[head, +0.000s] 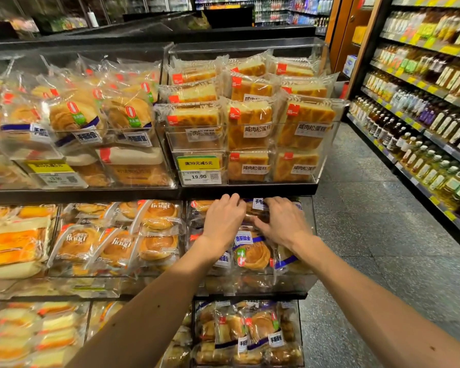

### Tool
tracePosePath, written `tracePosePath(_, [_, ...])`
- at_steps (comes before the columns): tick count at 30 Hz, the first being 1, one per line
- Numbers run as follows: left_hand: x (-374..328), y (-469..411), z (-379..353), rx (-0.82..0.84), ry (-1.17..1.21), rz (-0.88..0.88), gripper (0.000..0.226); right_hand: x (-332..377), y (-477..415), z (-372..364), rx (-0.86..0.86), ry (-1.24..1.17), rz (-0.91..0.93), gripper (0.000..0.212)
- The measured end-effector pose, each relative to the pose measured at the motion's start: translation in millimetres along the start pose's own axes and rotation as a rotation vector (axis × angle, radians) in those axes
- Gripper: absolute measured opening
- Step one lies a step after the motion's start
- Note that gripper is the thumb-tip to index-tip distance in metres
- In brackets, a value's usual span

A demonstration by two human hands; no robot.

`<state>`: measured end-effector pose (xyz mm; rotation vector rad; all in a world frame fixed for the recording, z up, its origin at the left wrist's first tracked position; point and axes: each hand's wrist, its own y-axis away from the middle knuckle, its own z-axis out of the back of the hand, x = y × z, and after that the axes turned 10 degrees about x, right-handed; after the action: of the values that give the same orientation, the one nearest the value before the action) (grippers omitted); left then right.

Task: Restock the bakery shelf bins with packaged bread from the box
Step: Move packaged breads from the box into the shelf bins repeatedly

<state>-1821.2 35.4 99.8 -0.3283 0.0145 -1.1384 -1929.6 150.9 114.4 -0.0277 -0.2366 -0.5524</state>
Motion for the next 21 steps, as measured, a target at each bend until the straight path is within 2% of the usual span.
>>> tracePosePath(5, [3, 7, 4, 0.039, 0.016, 0.061, 0.021, -9, 2, 4, -0.06, 0.058, -0.031, 0.04])
tracePosePath(9, [8, 12, 20, 0.118, 0.239, 0.067, 0.033, -9, 6, 6, 0.004, 0.004, -0.043, 0.043])
tracePosePath(13, [20, 23, 47, 0.127, 0.449, 0.128, 0.026, -3, 25, 16, -0.095, -0.071, -0.018, 0.042])
tracePosePath(17, [53, 59, 90, 0.056, 0.546, 0.182, 0.021, 48, 50, 33, -0.176, -0.078, 0.113, 0.043])
tracePosePath(21, [111, 148, 142, 0.053, 0.567, 0.278, 0.023, 148, 79, 35, -0.119, -0.114, 0.322, 0.044])
